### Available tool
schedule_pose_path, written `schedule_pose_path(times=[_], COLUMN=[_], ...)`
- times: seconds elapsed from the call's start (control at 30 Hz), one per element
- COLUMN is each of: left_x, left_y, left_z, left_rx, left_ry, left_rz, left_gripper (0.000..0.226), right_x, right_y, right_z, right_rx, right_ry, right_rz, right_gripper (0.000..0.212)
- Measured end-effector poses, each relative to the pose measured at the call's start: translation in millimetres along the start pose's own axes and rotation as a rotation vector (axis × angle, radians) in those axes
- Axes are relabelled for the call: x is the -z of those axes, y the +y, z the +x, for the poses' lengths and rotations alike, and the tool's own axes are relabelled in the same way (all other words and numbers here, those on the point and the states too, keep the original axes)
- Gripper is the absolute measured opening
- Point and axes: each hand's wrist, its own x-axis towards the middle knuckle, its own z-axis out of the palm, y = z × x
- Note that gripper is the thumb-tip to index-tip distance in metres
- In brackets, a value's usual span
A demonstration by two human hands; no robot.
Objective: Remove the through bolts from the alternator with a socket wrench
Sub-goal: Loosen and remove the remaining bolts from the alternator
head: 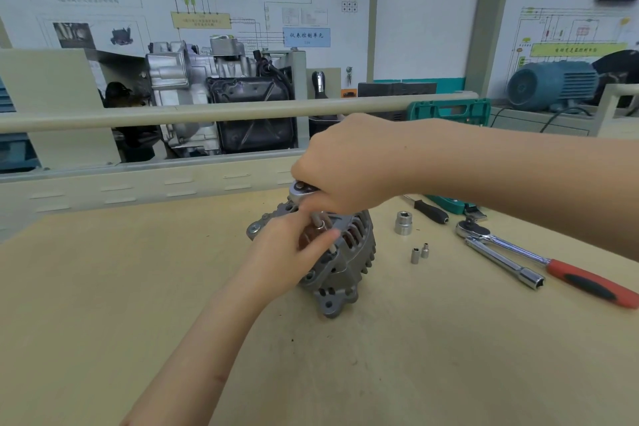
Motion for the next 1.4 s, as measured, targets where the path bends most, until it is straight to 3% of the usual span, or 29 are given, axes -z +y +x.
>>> schedule_pose_path(times=[0.1,0.37,0.53,0.73,0.83,1.03,1.4], left_x=[2,-4,1,0,-2,-2,-6], left_y=[-2,2,2,0,5,2,2], left_z=[0,0,0,-1,-1,-1,-2], left_rx=[-0.014,-0.019,0.023,0.019,-0.021,0.012,0.033], left_ry=[-0.031,0.102,0.019,0.053,0.11,0.07,0.137], left_rz=[-0.037,0.042,-0.046,-0.042,0.017,-0.038,-0.079], left_gripper=[0.011,0.036,0.016,0.021,0.033,0.015,0.03], right_x=[3,10,9,12,12,6,7], right_y=[-1,-3,-4,-4,-5,-4,0], right_z=[-7,-5,-8,-13,-11,-9,-5], right_rx=[-0.016,0.002,-0.023,-0.033,-0.049,-0.036,0.008], right_ry=[0.027,-0.032,-0.022,-0.022,-0.034,-0.013,-0.053], right_rz=[0.007,0.006,0.006,0.01,-0.029,0.02,0.011], right_gripper=[0.025,0.02,0.027,0.027,0.014,0.024,0.023])
